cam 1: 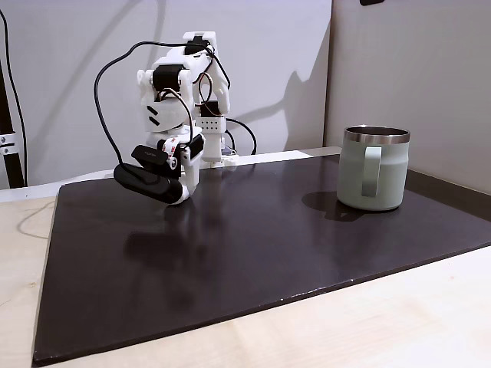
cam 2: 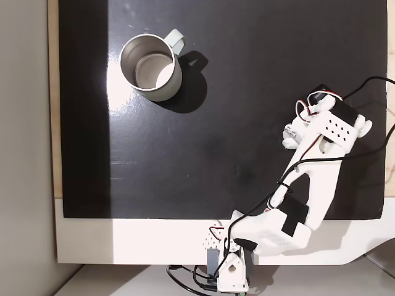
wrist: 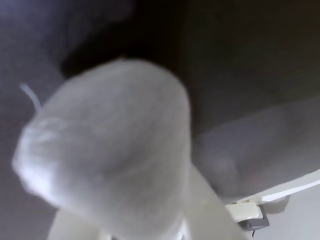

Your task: Grasp a gauze and put it in the cup.

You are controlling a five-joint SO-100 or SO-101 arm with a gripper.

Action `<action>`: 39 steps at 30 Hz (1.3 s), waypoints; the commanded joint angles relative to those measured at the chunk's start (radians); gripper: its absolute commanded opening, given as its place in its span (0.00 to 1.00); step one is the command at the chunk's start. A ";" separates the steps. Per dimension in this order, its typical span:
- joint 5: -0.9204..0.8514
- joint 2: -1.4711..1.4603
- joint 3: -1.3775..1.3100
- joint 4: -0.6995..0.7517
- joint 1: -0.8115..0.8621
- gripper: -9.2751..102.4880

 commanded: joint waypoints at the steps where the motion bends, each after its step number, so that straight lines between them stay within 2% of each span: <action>1: 0.018 0.060 -0.054 0.029 -0.021 0.08; 5: 0.077 0.186 -0.086 0.112 -0.072 0.08; 9: 0.224 0.236 -0.284 0.239 -0.153 0.08; 19: 0.492 0.377 -0.495 0.247 -0.402 0.08; 32: 0.900 0.144 -0.953 0.244 -0.749 0.08; 39: 1.031 -0.083 -1.229 0.242 -0.890 0.08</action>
